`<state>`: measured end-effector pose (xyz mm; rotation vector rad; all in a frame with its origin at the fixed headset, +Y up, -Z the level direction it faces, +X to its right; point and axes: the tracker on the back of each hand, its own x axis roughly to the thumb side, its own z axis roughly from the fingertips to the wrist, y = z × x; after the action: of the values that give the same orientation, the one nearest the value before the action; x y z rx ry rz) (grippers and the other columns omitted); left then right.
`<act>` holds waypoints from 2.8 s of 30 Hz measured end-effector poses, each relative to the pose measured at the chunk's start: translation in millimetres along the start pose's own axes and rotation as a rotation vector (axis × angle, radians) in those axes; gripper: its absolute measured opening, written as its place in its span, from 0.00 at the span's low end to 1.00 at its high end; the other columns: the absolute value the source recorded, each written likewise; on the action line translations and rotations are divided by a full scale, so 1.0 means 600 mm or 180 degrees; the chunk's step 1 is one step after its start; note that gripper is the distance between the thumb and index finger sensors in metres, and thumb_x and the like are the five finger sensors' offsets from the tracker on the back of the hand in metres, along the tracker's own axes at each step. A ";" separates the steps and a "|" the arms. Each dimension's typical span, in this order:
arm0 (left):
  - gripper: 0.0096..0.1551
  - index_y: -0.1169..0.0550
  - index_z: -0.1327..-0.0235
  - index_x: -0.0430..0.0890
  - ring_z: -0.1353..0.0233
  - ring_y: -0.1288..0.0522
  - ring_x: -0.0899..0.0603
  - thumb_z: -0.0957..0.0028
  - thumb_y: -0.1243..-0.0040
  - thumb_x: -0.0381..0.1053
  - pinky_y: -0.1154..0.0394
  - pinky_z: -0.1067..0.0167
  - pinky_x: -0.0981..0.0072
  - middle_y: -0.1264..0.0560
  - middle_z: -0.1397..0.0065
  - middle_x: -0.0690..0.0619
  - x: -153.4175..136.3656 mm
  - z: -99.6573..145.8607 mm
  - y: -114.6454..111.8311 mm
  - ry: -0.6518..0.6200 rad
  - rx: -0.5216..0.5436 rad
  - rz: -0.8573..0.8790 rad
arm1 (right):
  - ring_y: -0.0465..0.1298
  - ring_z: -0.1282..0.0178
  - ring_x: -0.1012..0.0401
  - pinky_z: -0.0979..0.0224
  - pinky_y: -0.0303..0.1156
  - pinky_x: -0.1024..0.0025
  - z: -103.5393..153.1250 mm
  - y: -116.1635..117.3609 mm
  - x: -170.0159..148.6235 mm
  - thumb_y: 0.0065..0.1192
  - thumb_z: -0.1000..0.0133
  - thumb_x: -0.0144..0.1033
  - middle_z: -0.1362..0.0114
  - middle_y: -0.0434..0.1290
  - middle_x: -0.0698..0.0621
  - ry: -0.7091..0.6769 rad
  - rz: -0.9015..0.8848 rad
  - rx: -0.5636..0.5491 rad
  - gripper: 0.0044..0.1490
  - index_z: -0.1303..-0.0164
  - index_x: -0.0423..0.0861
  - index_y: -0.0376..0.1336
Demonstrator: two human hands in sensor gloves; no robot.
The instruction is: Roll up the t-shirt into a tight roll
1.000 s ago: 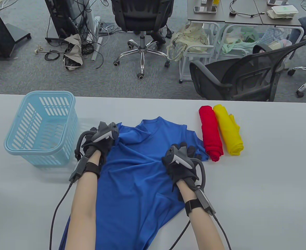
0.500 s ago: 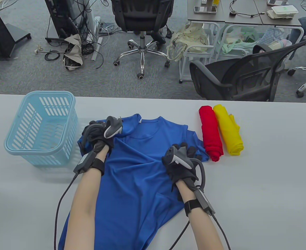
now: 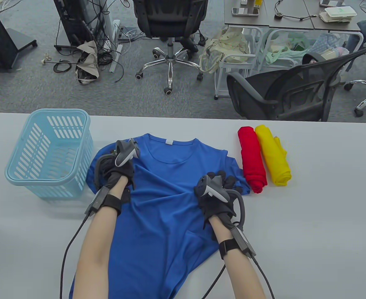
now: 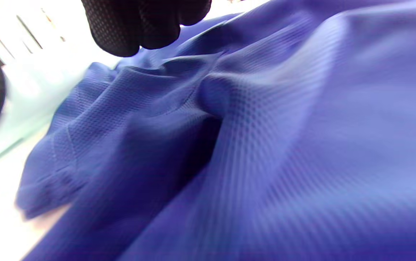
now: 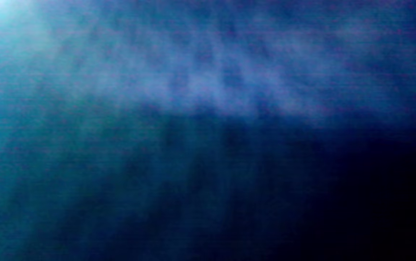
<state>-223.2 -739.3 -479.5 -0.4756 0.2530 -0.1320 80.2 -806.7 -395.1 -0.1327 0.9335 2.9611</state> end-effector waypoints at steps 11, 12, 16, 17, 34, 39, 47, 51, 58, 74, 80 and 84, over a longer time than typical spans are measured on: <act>0.47 0.61 0.16 0.46 0.16 0.43 0.24 0.43 0.75 0.68 0.34 0.25 0.34 0.53 0.12 0.31 -0.009 0.204 -0.152 -0.1025 0.0157 -0.1075 | 0.18 0.17 0.32 0.24 0.28 0.28 -0.055 -0.081 0.017 0.18 0.34 0.63 0.15 0.13 0.43 0.0010 -0.0126 0.0104 0.48 0.16 0.53 0.14; 0.46 0.61 0.16 0.48 0.17 0.44 0.22 0.44 0.78 0.68 0.34 0.26 0.33 0.55 0.12 0.31 -0.011 0.197 -0.165 -0.1035 0.0044 -0.1031 | 0.19 0.16 0.34 0.24 0.27 0.28 -0.054 -0.087 0.018 0.23 0.32 0.60 0.14 0.15 0.44 0.0034 -0.0176 0.0089 0.46 0.15 0.53 0.17; 0.46 0.71 0.21 0.49 0.18 0.58 0.18 0.48 0.87 0.68 0.44 0.27 0.22 0.69 0.15 0.31 -0.026 0.176 -0.177 -0.1118 -0.0178 -0.0764 | 0.25 0.15 0.33 0.23 0.33 0.30 -0.014 -0.111 0.032 0.35 0.30 0.57 0.14 0.19 0.39 -0.0003 0.0233 -0.0333 0.46 0.10 0.50 0.27; 0.46 0.70 0.20 0.49 0.18 0.58 0.19 0.48 0.86 0.69 0.44 0.27 0.22 0.69 0.15 0.32 -0.028 0.172 -0.175 -0.1136 -0.0171 -0.0738 | 0.30 0.13 0.33 0.21 0.38 0.31 0.010 -0.113 0.038 0.39 0.30 0.56 0.12 0.23 0.38 -0.0106 0.0464 -0.0554 0.46 0.09 0.50 0.31; 0.47 0.72 0.24 0.52 0.19 0.61 0.19 0.50 0.85 0.72 0.50 0.26 0.22 0.72 0.17 0.34 -0.007 0.100 -0.139 -0.1092 -0.0399 -0.0600 | 0.31 0.12 0.38 0.21 0.47 0.34 -0.012 -0.089 0.007 0.46 0.34 0.61 0.11 0.26 0.44 -0.0418 0.0216 0.0197 0.53 0.12 0.53 0.26; 0.46 0.73 0.25 0.54 0.17 0.62 0.22 0.51 0.84 0.72 0.48 0.23 0.28 0.73 0.16 0.38 0.012 0.050 -0.107 -0.0867 -0.0439 -0.0654 | 0.27 0.12 0.40 0.19 0.41 0.34 -0.039 -0.100 -0.003 0.45 0.34 0.60 0.12 0.23 0.46 -0.0316 0.0015 0.0197 0.53 0.13 0.54 0.24; 0.47 0.59 0.16 0.51 0.15 0.46 0.29 0.47 0.78 0.70 0.36 0.24 0.38 0.61 0.12 0.36 0.027 0.139 -0.097 -0.1040 0.0229 -0.0905 | 0.36 0.09 0.39 0.18 0.42 0.36 -0.019 -0.126 -0.010 0.42 0.29 0.51 0.08 0.34 0.43 -0.0428 -0.0113 -0.0119 0.41 0.09 0.52 0.38; 0.51 0.61 0.16 0.51 0.16 0.46 0.29 0.49 0.75 0.75 0.36 0.24 0.39 0.58 0.11 0.36 0.013 0.155 -0.138 -0.1241 -0.0108 -0.0994 | 0.55 0.10 0.41 0.19 0.54 0.40 0.034 -0.123 -0.006 0.47 0.32 0.57 0.09 0.49 0.44 -0.0717 0.0217 -0.0373 0.41 0.10 0.51 0.46; 0.51 0.75 0.25 0.50 0.18 0.67 0.25 0.55 0.88 0.73 0.54 0.25 0.25 0.75 0.17 0.35 -0.006 0.143 -0.176 -0.1316 -0.0286 -0.0772 | 0.41 0.10 0.36 0.19 0.48 0.36 0.055 -0.056 -0.084 0.45 0.39 0.68 0.10 0.31 0.40 -0.0411 0.0827 0.0101 0.59 0.11 0.50 0.27; 0.47 0.64 0.19 0.51 0.15 0.56 0.28 0.47 0.75 0.70 0.47 0.23 0.30 0.64 0.13 0.37 -0.021 0.169 -0.155 -0.1353 0.0003 -0.0650 | 0.46 0.09 0.39 0.19 0.49 0.37 0.161 -0.015 -0.136 0.57 0.35 0.51 0.08 0.42 0.44 -0.1260 -0.0003 -0.0082 0.47 0.10 0.53 0.41; 0.49 0.59 0.16 0.50 0.15 0.47 0.29 0.46 0.68 0.72 0.40 0.23 0.34 0.57 0.11 0.37 -0.068 0.206 -0.156 -0.1191 0.0151 -0.0767 | 0.68 0.17 0.46 0.23 0.62 0.44 0.192 -0.021 -0.120 0.56 0.36 0.54 0.15 0.65 0.46 -0.1085 0.0606 -0.0408 0.37 0.17 0.50 0.58; 0.51 0.62 0.18 0.47 0.16 0.50 0.27 0.48 0.72 0.72 0.41 0.23 0.34 0.60 0.12 0.34 -0.095 0.181 -0.189 -0.1066 -0.0117 -0.0599 | 0.45 0.09 0.39 0.19 0.51 0.38 0.158 -0.018 -0.101 0.53 0.35 0.57 0.08 0.40 0.42 -0.1162 0.0429 -0.0238 0.50 0.09 0.51 0.39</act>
<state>-256.3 -781.7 -321.3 -0.5495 -0.1184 -0.2286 134.4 -743.7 -318.3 0.4709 0.8103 2.9865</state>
